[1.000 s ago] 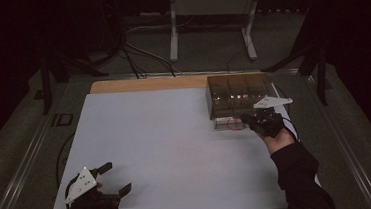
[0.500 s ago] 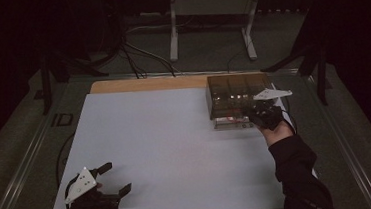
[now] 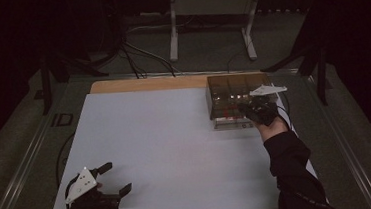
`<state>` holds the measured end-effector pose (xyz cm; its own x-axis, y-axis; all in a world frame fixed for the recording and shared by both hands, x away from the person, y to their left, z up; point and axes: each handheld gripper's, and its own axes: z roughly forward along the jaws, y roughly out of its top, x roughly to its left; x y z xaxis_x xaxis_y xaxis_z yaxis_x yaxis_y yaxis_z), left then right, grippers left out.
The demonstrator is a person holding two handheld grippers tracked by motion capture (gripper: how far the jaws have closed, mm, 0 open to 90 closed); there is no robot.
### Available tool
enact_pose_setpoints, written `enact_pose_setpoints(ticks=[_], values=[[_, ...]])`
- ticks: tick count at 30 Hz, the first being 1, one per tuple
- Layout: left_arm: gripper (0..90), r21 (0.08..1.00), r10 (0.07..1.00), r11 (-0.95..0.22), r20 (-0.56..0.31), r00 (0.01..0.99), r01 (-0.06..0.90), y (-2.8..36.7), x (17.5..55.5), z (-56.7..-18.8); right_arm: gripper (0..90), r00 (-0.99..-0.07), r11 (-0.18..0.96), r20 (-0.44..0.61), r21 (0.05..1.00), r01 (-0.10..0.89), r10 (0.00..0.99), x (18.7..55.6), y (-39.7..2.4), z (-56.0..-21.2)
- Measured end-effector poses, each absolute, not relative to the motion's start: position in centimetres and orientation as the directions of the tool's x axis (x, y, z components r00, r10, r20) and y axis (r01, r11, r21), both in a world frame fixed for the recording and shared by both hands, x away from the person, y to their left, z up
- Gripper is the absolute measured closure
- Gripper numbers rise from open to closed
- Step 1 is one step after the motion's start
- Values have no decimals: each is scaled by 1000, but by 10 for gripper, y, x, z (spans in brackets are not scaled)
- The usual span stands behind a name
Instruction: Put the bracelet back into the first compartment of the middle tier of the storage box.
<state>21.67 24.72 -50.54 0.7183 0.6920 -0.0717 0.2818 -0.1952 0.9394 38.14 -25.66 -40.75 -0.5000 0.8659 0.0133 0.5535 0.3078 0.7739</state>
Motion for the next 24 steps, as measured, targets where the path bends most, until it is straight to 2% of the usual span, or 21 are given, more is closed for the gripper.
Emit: enact_pose_setpoints(ticks=[24], values=[[33, 939, 690, -192, -77, 719, 285, 247, 217, -506, 876, -458, 275, 38, 754, 596, 888, 407, -246, -432]])
